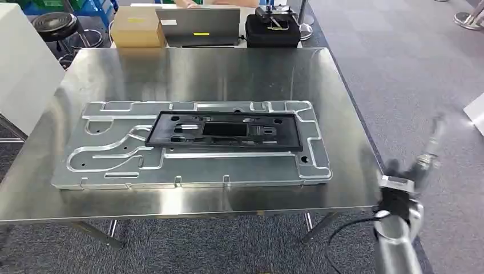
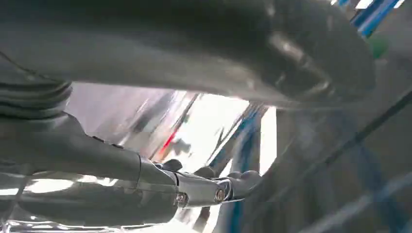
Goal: Take the parts from the cabinet and place them on the table.
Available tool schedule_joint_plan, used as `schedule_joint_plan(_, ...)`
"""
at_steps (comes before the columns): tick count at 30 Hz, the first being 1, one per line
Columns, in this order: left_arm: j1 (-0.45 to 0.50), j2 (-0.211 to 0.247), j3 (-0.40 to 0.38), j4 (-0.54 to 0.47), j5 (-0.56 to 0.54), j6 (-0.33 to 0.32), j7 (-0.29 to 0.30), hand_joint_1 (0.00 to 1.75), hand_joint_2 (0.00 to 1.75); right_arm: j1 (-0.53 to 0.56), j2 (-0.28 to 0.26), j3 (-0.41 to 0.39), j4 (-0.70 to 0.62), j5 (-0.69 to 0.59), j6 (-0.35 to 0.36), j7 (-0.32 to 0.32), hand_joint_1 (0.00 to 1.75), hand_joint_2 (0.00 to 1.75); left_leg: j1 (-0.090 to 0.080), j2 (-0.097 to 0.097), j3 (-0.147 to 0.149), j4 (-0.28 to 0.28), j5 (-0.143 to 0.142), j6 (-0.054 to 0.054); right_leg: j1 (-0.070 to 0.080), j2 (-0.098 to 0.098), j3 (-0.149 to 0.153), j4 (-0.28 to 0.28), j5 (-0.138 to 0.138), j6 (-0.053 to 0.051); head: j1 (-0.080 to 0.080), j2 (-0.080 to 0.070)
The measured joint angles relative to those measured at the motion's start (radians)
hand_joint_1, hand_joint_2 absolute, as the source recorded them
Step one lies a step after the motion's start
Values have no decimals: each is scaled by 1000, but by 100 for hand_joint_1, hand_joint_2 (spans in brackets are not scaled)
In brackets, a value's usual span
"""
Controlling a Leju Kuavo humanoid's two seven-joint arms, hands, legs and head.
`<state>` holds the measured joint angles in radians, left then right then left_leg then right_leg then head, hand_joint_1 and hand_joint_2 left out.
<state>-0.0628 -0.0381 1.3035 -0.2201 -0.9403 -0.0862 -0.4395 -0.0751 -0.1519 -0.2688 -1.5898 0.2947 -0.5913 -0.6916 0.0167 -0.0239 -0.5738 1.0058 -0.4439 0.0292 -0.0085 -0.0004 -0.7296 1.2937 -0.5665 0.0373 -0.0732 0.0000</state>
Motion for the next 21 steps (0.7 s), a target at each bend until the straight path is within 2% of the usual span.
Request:
schedule_joint_plan(1,2,0,1,0,0,-6,-8,0,0,35,-3,-50,-36,-22,3,-3,0,0,-1,3,2,0,-2,-1,0,0,32,-69,42,-2,0,0)
schedule_joint_plan(3,-2,0,1,0,0,-13,-24,0,0,111,-1,-138,-91,-29,26,-5,0,0,-2,7,10,0,-8,-7,0,-4,138,-264,122,-10,0,0)
schedule_joint_plan(4,-2,0,1,0,0,-16,-28,0,0,135,0,-175,-99,-22,42,-5,0,0,-9,8,13,4,-11,-13,5,-4,150,-287,119,-16,0,0)
schedule_joint_plan(7,-2,0,1,0,-2,-20,-29,0,0,190,43,-313,-92,30,132,0,0,0,-8,9,19,-1,-12,-25,10,-1,149,-286,122,-30,0,0)
schedule_joint_plan(8,-1,0,1,0,-2,-20,-29,0,0,202,59,-350,-88,40,152,-1,0,0,-13,9,14,-1,-13,-32,0,-2,149,-293,127,-39,0,0)
schedule_joint_plan(9,0,0,1,0,-2,-20,-29,0,0,208,72,-378,-84,46,161,-3,0,0,-9,13,15,13,-29,-37,-3,-5,149,-296,131,-45,0,0)
schedule_joint_plan(10,1,-1,1,0,-2,-20,-29,0,0,215,84,-404,-81,52,171,-5,0,0,-10,16,2,49,-70,-42,-3,-5,146,-296,134,-51,0,0)
schedule_joint_plan(12,0,-2,1,0,-3,-20,-29,0,0,217,114,-461,-47,99,213,-5,0,0,-6,16,-52,199,-168,-46,-1,-6,138,-296,139,-59,0,0)
schedule_joint_plan(13,0,-3,1,0,-3,-19,-27,0,0,212,128,-490,-15,132,233,-3,0,0,-6,16,-76,268,-200,-48,0,-6,132,-295,142,-59,0,0)
schedule_joint_plan(14,1,-4,2,0,-3,-18,-25,0,0,202,142,-524,37,179,247,-2,0,0,-6,16,-82,304,-209,-49,0,-6,127,-295,147,-59,0,0)
schedule_joint_plan(15,2,-5,2,0,-3,-18,-23,0,0,192,148,-552,88,217,255,-2,0,0,-6,16,-61,282,-193,-47,0,-5,122,-294,151,-58,0,0)
schedule_joint_plan(16,1,-6,2,0,-3,-18,-22,0,0,185,150,-561,105,229,255,-2,0,0,-6,16,-26,229,-171,-45,0,-5,117,-292,154,-55,0,0)
schedule_joint_plan(17,0,-6,2,0,-3,-16,-18,0,0,185,155,-622,206,287,253,-3,0,0,-6,16,23,148,-134,-42,0,-7,110,-289,157,-52,0,0)
schedule_joint_plan(18,1,-7,2,0,-3,-16,-16,0,0,181,156,-647,248,305,250,-4,0,0,-6,16,79,59,-104,-39,-1,-7,105,-286,160,-48,0,0)
schedule_joint_plan(19,-1,-7,3,0,-3,-15,-14,0,0,163,153,-670,316,320,243,-4,0,0,-6,16,121,-14,-102,-32,0,-5,103,-283,165,-43,0,0)
schedule_joint_plan(20,-3,-8,3,0,-3,-14,-12,0,0,148,145,-697,394,326,238,-1,0,0,-12,16,117,-20,-93,-28,7,-4,102,-281,170,-37,0,0)
schedule_joint_plan(21,-3,-10,3,0,-3,-13,-11,0,0,141,140,-721,455,333,230,-3,0,0,-14,16,113,-17,-90,-23,4,-5,101,-282,175,-29,0,0)
